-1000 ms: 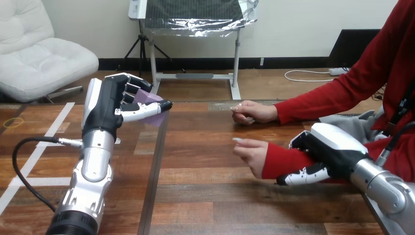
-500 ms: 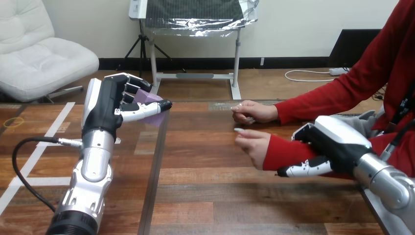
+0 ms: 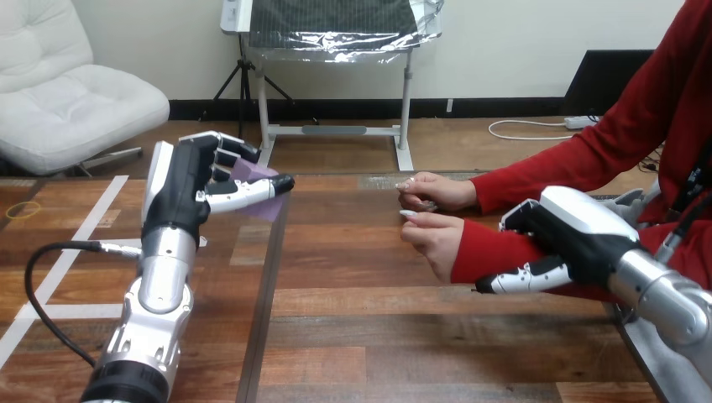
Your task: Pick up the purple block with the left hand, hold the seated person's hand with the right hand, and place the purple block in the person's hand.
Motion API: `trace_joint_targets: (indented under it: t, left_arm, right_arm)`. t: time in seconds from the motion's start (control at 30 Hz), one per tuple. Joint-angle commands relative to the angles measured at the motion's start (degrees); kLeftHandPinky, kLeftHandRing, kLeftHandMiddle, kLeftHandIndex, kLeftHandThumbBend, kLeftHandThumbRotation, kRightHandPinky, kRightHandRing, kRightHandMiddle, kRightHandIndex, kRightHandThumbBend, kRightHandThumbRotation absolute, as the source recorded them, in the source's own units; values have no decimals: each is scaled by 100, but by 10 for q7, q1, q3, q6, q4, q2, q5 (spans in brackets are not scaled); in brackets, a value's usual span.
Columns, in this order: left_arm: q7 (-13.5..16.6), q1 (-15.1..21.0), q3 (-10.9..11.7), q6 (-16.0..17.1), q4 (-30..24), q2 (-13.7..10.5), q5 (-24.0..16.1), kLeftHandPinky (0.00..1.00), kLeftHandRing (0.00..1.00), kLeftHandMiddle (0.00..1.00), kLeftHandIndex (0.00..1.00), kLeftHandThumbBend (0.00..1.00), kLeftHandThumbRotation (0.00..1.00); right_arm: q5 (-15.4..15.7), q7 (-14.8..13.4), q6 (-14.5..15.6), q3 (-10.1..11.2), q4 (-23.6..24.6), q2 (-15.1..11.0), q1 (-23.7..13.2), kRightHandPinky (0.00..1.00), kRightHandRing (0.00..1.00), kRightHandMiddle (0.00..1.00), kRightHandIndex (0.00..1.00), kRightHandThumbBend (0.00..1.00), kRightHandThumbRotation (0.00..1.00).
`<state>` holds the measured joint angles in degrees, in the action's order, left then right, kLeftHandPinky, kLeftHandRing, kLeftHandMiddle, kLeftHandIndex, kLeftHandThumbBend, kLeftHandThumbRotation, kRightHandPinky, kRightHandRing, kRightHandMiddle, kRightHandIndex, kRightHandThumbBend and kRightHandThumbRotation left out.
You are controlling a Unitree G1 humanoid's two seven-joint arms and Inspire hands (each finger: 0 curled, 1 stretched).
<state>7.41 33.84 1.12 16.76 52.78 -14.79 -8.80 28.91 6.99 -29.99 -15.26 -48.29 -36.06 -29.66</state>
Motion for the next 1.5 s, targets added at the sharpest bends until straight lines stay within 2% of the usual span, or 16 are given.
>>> trace_joint_targets:
  t: [0.0,0.4,0.9,1.1,1.3,1.47]
  left_arm:
    - [1,65,4,25,21,8,6,35,39,44,46,65,0]
    - [5,93,7,26,68,22,12,34,39,44,46,66,0]
    - [10,124,14,15,106,52,25,35,39,44,47,66,0]
    - [11,135,10,13,119,62,26,35,40,45,47,66,0]
    - [8,148,15,-4,130,75,33,36,41,46,48,68,0]
    - [13,156,11,-1,138,85,29,36,41,46,48,68,0]
  right_arm:
    - [-21,5,4,27,50,-9,-63,26,31,36,38,69,43]
    - [-25,8,10,28,68,-1,-62,25,29,35,36,69,47]
    - [-34,29,45,27,107,8,-58,28,32,37,39,71,49]
    - [-34,29,47,25,115,12,-57,28,32,38,39,71,48]
    - [-32,25,47,22,118,16,-56,28,32,38,39,70,48]
    - [-34,25,45,22,120,20,-56,27,32,37,39,70,47]
